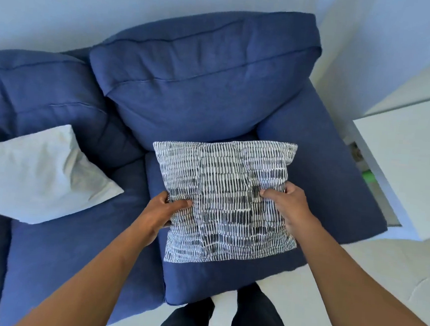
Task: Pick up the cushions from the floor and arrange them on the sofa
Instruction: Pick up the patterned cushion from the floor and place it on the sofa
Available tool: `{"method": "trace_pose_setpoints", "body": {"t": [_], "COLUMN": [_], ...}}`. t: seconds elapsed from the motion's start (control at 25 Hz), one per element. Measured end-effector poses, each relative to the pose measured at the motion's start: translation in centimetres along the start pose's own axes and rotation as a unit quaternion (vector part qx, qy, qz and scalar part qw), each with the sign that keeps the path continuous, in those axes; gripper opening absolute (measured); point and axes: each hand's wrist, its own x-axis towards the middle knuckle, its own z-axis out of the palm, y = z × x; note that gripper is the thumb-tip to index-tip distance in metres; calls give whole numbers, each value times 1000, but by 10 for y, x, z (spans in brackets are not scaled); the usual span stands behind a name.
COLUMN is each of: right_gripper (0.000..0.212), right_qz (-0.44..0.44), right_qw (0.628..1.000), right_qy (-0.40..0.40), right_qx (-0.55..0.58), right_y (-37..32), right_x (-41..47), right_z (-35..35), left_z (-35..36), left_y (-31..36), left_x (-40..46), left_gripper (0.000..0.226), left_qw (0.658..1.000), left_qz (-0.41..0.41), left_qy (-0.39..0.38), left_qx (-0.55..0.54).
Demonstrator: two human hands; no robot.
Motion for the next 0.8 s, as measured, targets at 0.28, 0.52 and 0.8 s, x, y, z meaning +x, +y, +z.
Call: {"method": "trace_pose_setpoints", "body": {"t": [0.28,0.52,0.8], "right_gripper": [73,27,73], "right_qz": [26,-64,-26], "right_qw": [993,994,986], "right_qy": [-47,-29,-25], "right_qx": [-102,-82,-164], "right_y": [-47,-73,-62], "right_x": [76,140,213], "right_z": [12,30,62], "left_z": [26,29,10], "left_y": [20,52,72], "left_x": [34,97,176], "left_gripper": [62,45,35], "left_qw": [994,976,984], "left_qz": [-19,54,0], "left_qy": [93,179,158], "left_qx": [-60,-107,-76]}}
